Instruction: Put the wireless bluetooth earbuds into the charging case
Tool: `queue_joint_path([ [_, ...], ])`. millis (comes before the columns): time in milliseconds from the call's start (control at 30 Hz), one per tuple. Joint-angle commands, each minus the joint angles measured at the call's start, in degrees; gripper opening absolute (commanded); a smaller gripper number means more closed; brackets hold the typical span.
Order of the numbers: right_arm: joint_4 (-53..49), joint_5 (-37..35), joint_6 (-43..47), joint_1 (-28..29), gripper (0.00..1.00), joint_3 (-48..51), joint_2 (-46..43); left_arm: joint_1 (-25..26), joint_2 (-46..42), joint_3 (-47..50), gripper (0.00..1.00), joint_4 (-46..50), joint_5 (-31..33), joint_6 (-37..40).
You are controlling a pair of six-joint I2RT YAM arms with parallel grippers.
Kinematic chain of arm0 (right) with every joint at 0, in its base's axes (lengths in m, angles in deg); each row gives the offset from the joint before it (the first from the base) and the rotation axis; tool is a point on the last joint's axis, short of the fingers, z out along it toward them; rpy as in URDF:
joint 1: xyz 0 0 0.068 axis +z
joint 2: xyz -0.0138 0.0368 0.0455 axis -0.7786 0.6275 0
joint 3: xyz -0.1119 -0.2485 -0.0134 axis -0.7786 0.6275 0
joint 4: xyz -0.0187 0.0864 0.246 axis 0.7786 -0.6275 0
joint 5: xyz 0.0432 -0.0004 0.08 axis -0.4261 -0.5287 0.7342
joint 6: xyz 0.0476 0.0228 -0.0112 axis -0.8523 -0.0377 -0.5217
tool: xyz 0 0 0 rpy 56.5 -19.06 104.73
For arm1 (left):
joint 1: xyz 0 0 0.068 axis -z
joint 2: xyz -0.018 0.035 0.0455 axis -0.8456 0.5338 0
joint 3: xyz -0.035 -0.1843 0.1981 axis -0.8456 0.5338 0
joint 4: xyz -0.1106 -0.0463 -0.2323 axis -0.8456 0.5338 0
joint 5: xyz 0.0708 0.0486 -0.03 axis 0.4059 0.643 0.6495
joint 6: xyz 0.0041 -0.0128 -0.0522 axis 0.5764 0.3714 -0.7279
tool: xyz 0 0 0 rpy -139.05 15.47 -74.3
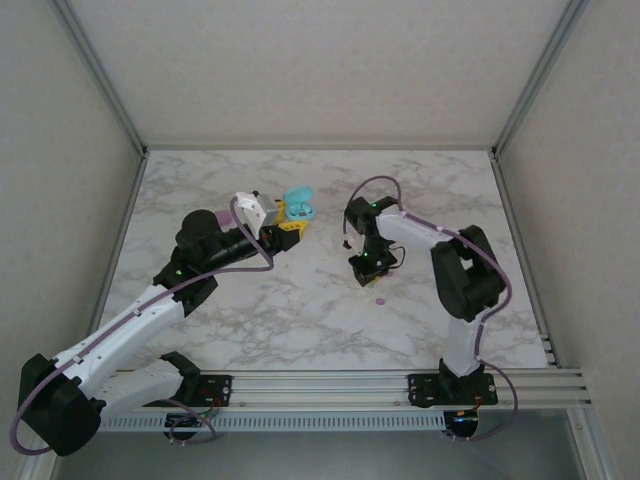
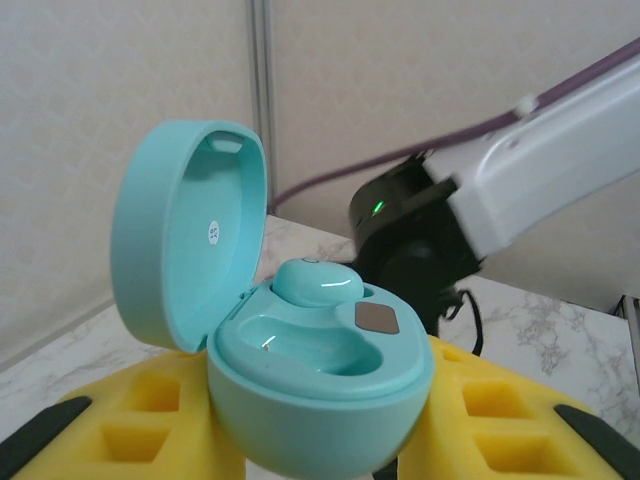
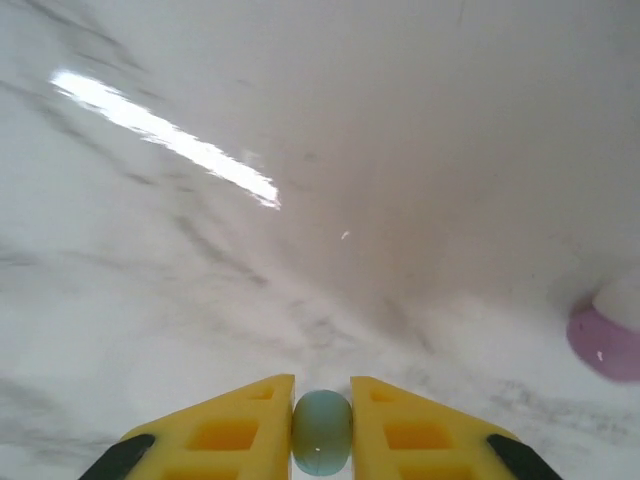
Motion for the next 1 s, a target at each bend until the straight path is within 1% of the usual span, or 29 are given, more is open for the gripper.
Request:
queue_joint_path([
  [0, 3.5, 11.4, -7.8, -2.3, 0.18, 0.3, -10.8, 0.3, 0.1, 0.0, 0.22, -0.4, 1.3, 1.2],
  [167, 11.6, 27.8, -16.4, -5.4, 0.18, 0.6, -24.3, -0.1, 1.8, -0.6, 0.22, -1.1, 0.3, 0.9],
  [267, 17.1, 34.9, -22.8, -6.0, 0.19, 0.2, -29.5, -0.1, 3.3, -1.2, 0.22, -1.9, -0.6, 0.6],
  [433, 27.4, 43.5, -34.0, -6.0, 0.19, 0.3, -33.8, 0.1, 5.9, -2.1, 0.22, -3.1, -2.3, 0.5],
  [567, 35.9, 45.9, -42.1, -5.6, 0.19, 1.2, -35.2, 0.6, 7.9, -3.0, 0.22, -3.9, -3.6, 1.9],
  [633, 37.5, 45.2, -44.1, -4.9, 0.2, 0.9, -34.8, 0.9, 8.8, -3.5, 0.22, -3.8, -4.2, 2.6],
  [767, 38.1, 42.3, -45.3, -2.8, 0.2, -0.8, -32.8, 1.6, 9.9, -4.4, 0.22, -3.2, -4.5, 4.2],
  [967, 39.8, 39.4, -45.7, -0.1, 0.2, -2.1, -30.0, 2.1, 10.0, -4.4, 0.22, -3.4, -4.5, 4.5],
])
